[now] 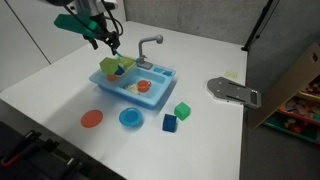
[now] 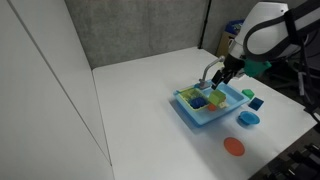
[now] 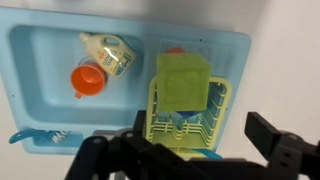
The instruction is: Put the yellow block on top of the orange cup
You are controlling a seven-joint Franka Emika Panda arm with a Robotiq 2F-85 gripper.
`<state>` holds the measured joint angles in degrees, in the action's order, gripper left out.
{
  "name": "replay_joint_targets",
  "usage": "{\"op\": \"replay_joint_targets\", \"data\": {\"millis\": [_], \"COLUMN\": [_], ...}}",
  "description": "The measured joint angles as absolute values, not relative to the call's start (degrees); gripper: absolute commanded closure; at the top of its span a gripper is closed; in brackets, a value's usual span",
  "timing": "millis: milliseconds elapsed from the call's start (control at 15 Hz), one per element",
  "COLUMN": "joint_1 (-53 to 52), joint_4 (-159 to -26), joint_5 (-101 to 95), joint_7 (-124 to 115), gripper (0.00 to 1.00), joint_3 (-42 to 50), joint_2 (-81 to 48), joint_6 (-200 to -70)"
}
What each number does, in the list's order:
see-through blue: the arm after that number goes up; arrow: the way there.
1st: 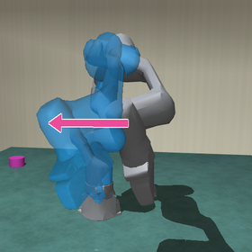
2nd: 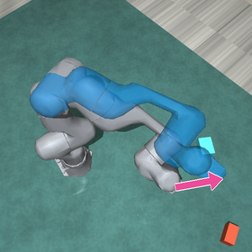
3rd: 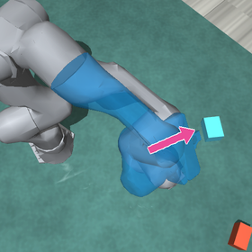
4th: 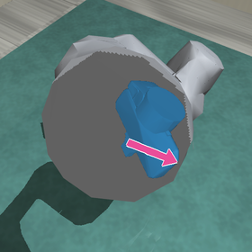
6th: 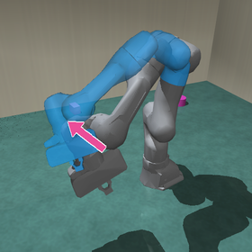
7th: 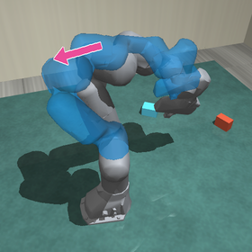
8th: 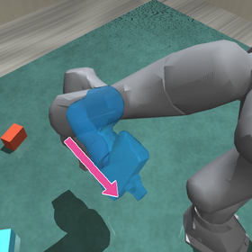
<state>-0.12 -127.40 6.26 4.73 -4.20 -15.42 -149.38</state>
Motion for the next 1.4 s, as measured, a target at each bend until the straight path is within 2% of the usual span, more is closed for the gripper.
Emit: {"op": "replay_joint_targets", "data": {"millis": [467, 933, 1400], "joint_1": [2.4, 3.5, 3.5], "joint_4": [-126.3, -118.8, -112.2], "joint_5": [6.3, 4.6, 0.5], "joint_7": [5.5, 5.7, 3.9], "gripper": [0.0, 0.0, 0.0], "joint_3": [-1.6, 2.1, 3.2], "joint_2": [-8.3, -3.0, 2.1], "joint_6": [-137.7, -118.2, -107.5]}}
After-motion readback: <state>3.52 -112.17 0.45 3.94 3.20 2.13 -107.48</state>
